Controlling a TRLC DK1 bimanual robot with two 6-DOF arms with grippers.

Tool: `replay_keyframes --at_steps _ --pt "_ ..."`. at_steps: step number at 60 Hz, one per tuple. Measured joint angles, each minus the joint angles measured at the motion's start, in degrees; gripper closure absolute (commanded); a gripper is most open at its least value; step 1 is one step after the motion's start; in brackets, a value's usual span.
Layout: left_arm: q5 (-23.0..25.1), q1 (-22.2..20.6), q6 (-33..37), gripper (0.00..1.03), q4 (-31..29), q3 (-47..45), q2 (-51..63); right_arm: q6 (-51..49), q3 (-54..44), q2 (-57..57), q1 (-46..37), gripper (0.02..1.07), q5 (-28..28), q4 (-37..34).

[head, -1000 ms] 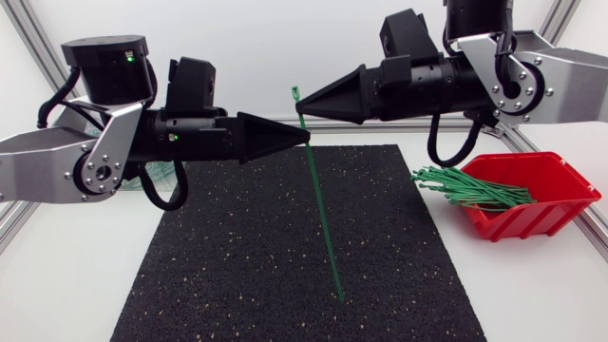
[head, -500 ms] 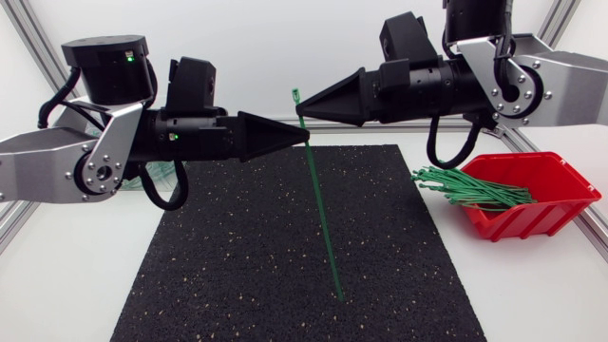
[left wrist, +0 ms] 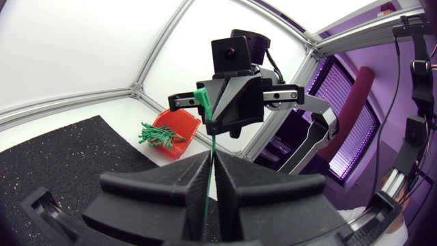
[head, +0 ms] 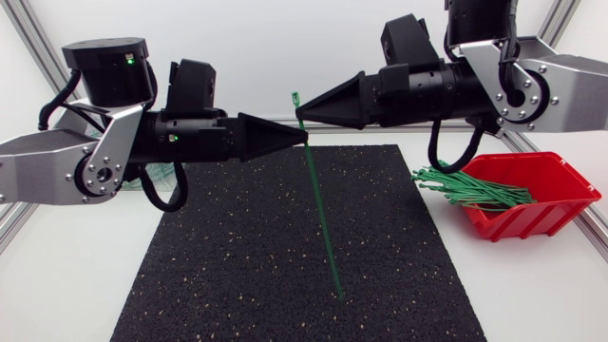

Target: Take a green cable tie from the red box, thread the tail through the head to close it, then place it in the transparent bin on the left.

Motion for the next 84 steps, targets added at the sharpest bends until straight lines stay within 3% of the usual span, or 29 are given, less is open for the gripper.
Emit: replay_keyframes --at_steps 14,26,36,43,67,84 --pt "0.2 0.3 -0.2 0.99 0.2 -0.1 0.0 0.0 -0.1 -0.2 0.2 1.0 0.2 0.0" --pt "0.0 1.1 -0.6 0.99 0.1 -1.0 -1.4 0.0 -1.7 -2.1 -0.5 0.67 0.6 0.2" --pt "0.1 3.1 -1.7 0.99 -0.4 -1.3 -3.6 -1.4 -2.4 -4.7 -3.2 0.54 0.2 -0.9" --pt "1.6 4.3 -1.9 1.0 -4.0 -0.5 -4.1 -4.4 -3.3 -5.5 -3.3 0.44 0.0 -3.9" --pt "2.3 5.0 1.3 1.0 -14.3 5.2 -4.2 -11.9 -5.9 -2.2 0.9 0.46 0.2 -3.6" --pt "2.4 3.9 2.2 1.0 -14.9 5.3 -4.1 -12.0 -5.8 -0.8 1.9 0.66 1.3 -0.4"
